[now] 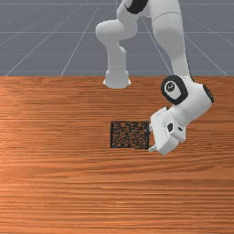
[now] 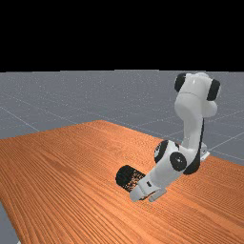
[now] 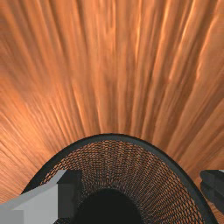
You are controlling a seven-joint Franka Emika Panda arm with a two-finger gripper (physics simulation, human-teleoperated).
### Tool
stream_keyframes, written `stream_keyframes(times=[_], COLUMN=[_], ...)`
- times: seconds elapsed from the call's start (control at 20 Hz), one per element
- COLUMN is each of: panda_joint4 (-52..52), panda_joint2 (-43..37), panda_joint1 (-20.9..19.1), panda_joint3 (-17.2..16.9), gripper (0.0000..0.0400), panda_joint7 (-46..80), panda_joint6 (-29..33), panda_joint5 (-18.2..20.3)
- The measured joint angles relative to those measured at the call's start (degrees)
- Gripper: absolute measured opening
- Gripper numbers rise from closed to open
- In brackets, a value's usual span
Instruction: Rotate the holder till the hole upward
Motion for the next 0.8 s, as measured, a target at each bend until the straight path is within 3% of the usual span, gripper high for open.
stream_keyframes(times=[0.3, 0.55, 0.6, 0.65, 0.75, 0.8], panda_joint4=[-0.22, -1.52, -7.51, -4.03, -4.24, -4.58], panda_joint2=[-0.44, -1.3, -5.89, -5.48, -5.65, -5.85], panda_joint1=[0.51, -1.93, -18.37, -1.7, -1.83, -2.09], panda_joint3=[-1.15, -0.79, 15.8, -1.58, -1.91, -1.84], gripper=[0.04, 0.04, 0.0252, 0.0151, 0.0067, 0.0051], panda_joint7=[0.37, -3.53, -29.03, -3.38, -3.38, -3.62], panda_joint6=[-1.07, -0.19, 4.81, -0.18, 0.0, 0.46], panda_joint5=[-1.37, -0.63, 25.07, -1.2, -1.61, -1.47])
